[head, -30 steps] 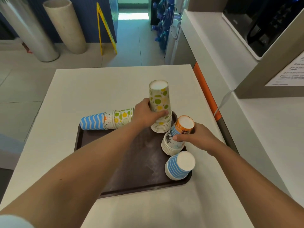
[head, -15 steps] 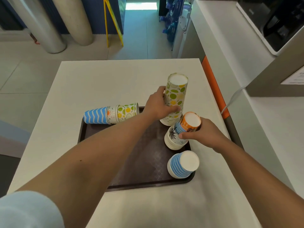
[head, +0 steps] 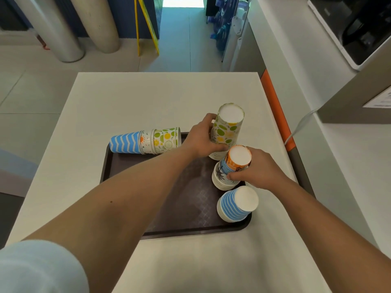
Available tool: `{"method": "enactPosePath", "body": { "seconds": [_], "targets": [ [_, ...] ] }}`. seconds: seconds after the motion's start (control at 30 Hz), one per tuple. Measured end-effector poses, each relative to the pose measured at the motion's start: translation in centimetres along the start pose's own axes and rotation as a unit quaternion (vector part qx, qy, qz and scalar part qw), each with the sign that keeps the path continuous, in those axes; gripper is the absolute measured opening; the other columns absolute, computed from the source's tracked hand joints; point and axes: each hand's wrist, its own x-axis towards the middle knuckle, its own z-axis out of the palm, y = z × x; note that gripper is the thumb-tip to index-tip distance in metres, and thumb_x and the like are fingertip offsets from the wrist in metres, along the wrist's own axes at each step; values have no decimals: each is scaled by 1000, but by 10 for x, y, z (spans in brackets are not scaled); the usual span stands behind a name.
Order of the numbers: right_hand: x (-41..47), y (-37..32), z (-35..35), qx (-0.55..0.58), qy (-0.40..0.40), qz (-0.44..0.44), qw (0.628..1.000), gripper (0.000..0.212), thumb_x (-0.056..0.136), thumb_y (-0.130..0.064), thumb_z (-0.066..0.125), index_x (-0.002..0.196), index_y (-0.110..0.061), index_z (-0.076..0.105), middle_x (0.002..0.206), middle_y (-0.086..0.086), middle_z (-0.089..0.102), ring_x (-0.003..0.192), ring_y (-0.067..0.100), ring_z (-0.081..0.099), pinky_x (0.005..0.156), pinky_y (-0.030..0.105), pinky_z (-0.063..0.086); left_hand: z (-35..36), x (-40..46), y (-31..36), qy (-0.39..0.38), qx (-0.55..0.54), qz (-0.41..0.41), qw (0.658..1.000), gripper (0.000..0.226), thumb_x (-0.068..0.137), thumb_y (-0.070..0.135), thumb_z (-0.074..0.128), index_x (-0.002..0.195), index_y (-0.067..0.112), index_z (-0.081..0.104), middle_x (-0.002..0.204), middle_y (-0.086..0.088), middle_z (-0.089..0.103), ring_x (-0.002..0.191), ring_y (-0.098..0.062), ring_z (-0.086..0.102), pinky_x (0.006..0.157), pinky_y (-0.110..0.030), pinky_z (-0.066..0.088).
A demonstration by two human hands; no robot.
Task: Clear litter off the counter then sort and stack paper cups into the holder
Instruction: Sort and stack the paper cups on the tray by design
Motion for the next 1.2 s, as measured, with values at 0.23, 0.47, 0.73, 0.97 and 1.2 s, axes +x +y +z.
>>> {"method": "enactPosePath", "body": {
  "seconds": [0.23, 0.47, 0.73, 0.97, 1.2],
  "targets": [
    [-4, -5, 2, 4, 9, 20, 1000, 66, 54, -27, 92, 114, -19, 65, 103, -1, 67, 96, 18, 62, 71, 23, 45, 4, -4, 1, 4, 26, -26, 999, 84, 67, 34, 89, 134, 14, 42, 127, -4, 62, 115, -20, 61, 87, -25, 47],
    [-18, -24, -11, 40, 40, 36, 998, 109, 46, -40, 95, 140, -21, 43, 128, -3, 57, 112, 13, 55, 87, 26, 45, -13, -16, 0, -28, 31, -53, 998, 101, 69, 27, 88, 150, 13, 30, 150, -6, 44, 136, -20, 45, 110, -35, 40],
    [-48, -105, -20, 65, 111, -83, 988, 66, 57, -38, 90, 114, -23, 60, 106, -10, 65, 95, 5, 63, 85, 25, 51, -94, -72, -17, 103, -15, -18, 994, 48, 83, 21, 76, 128, 16, 59, 119, 2, 68, 110, -6, 63, 94, -17, 50],
    [-4, -151, 48, -96, -25, -168, 981, 75, 69, -31, 85, 134, -18, 51, 132, 0, 56, 118, 15, 54, 94, 25, 42, -157, -114, -72, 181, 39, -82, 979, 52, 84, 24, 75, 132, 14, 57, 131, 1, 61, 120, -13, 57, 102, -29, 46],
    [57, -161, 106, -344, -60, -187, 918, 97, 71, -35, 81, 148, -10, 28, 146, 10, 38, 133, 28, 34, 108, 37, 35, -177, -117, -122, 118, 59, -203, 970, 88, 81, 27, 78, 151, 11, 29, 154, -8, 36, 140, -25, 39, 112, -37, 35]
  ]
}}
